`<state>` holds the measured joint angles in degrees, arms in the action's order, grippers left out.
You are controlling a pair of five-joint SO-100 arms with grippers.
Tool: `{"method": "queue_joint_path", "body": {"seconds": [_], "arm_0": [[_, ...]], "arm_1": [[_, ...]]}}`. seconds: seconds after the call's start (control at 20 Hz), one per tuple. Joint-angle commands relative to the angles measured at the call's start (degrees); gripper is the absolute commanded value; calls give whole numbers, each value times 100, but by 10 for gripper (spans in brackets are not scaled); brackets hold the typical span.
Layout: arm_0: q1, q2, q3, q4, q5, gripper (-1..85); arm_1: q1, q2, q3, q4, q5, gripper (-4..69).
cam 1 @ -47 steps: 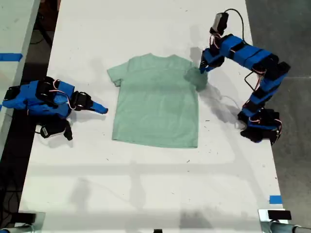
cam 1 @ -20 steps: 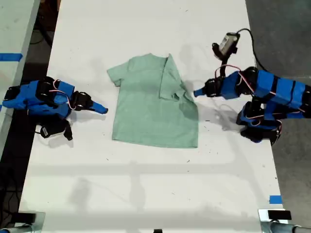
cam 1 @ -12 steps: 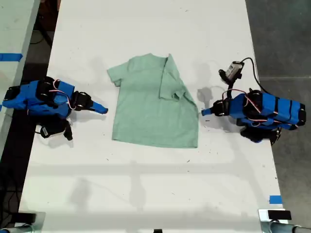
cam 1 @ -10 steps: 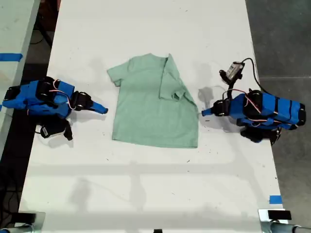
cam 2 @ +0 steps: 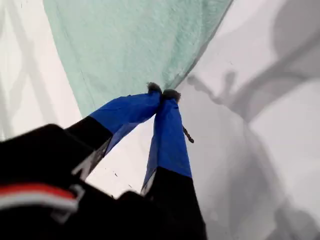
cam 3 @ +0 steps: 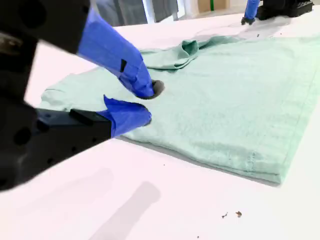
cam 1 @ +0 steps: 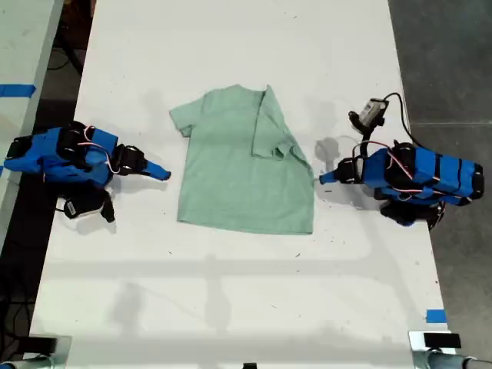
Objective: Fold t shirt
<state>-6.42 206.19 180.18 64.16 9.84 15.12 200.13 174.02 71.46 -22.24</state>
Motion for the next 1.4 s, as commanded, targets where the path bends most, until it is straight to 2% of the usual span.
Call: {"method": "queue_joint_path", "body": {"seconds": [0.0,1.35], "arm_0": [[-26,26,-97,-97,0,44],[-26,26,-97,-97,0,44]], "arm_1": [[0,97,255,26,62,12],[-70,97,281,26,141,12]]}}
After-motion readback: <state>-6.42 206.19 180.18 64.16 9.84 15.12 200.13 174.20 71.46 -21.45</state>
